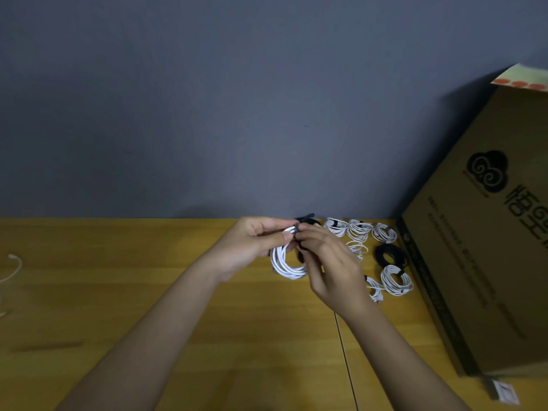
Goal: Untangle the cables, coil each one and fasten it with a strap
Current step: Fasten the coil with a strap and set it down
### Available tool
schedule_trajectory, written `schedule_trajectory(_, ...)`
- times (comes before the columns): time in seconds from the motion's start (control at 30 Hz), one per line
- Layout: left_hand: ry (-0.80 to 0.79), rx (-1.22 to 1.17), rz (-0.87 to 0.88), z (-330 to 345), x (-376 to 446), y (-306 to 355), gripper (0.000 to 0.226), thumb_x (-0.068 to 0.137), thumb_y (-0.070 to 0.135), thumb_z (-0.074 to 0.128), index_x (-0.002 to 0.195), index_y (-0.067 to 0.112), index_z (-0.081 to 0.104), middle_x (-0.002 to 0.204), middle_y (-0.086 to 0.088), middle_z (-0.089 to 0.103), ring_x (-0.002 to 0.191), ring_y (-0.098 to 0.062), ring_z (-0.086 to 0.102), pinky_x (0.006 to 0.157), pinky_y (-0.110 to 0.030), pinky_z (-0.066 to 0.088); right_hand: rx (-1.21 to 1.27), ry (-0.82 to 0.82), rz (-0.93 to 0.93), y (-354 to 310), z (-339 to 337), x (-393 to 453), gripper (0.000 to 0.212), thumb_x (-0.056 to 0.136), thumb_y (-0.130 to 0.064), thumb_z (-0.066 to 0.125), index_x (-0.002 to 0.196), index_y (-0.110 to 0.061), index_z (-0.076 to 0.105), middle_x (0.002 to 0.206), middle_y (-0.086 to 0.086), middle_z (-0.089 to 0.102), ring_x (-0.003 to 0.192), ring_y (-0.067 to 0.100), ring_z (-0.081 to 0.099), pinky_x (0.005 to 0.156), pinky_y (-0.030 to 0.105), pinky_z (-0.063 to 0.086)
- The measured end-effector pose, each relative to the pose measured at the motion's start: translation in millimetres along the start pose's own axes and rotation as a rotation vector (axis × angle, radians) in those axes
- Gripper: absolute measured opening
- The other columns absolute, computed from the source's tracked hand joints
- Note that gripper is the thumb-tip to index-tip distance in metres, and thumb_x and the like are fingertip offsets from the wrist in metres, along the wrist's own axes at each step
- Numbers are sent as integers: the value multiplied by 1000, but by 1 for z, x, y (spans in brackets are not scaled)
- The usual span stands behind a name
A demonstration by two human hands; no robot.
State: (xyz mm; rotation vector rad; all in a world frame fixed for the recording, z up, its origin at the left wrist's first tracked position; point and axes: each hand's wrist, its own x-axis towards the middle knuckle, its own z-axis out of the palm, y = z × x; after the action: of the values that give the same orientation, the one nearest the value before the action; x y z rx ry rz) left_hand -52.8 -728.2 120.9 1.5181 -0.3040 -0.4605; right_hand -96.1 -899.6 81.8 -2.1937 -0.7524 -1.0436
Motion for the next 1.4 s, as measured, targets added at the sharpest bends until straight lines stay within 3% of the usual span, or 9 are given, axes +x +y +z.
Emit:
schedule_trajectory(0.13,73,-19,63,4,0,-1,24,89,-1,61,110,7,68,88,5,75,81,-4,69,71,-13,50,34,9,8,-4,-3,3,18,89,0,55,102,-11,56,106,11,68,115,20,59,99,38,48)
schedule_trajectory(0.33,133,31,138,14,2,-4,26,86,-7,62,90,18,70,79,7,75,76,-5,69,72,-15,52,-95,-18,-10,-3,-10,6,18,90,-3,56,102,-15,59,108,2,65,101,16,65,77,30,54)
schedule_trajectory(0.6,130,112,230,18,2,-3,26,81,-2,71,85,24,73,83,6,67,76,-5,68,74,-18,51,148,6,448,-11,-12,24,14,91,-22,58,92,-13,68,89,-12,66,87,5,61,75,30,49)
schedule_trajectory(0.7,130,80,177,17,2,-5,24,83,-1,69,89,22,73,83,5,75,83,-13,71,80,-22,54,156,50,614,-11,-9,27,5,88,-13,65,84,-15,66,79,-15,63,80,6,60,71,30,48)
schedule_trajectory(0.9,166,59,125,12,3,-4,35,79,-3,73,95,20,52,85,2,73,79,-15,71,78,-27,54,371,-1,773,-7,-7,35,26,84,-1,68,90,-23,55,88,-3,62,74,1,59,69,13,47)
schedule_trajectory(1.0,171,36,134,7,4,-6,40,78,-3,73,97,21,48,87,0,73,84,-22,72,83,-37,54,255,-95,674,1,-5,29,4,86,-14,69,89,-18,68,91,-4,62,84,1,59,75,13,45)
schedule_trajectory(1.1,167,74,147,6,6,-7,38,78,1,76,96,23,51,88,1,72,84,-23,73,83,-39,53,208,-217,603,7,-8,24,23,91,-30,58,95,-14,73,90,-6,66,85,3,60,77,19,45)
schedule_trajectory(1.23,150,152,150,8,9,-10,33,81,2,73,98,21,52,90,3,70,82,-16,72,77,-28,52,308,-432,594,13,-17,20,20,96,-20,56,108,-11,68,84,-17,60,75,-3,55,67,13,39)
schedule_trajectory(1.4,99,254,140,21,17,-23,33,82,-2,70,94,22,52,91,0,67,73,-9,70,74,-22,51,346,-644,638,31,-19,5,17,98,-18,52,100,-10,66,77,12,57,65,7,41,61,28,34)
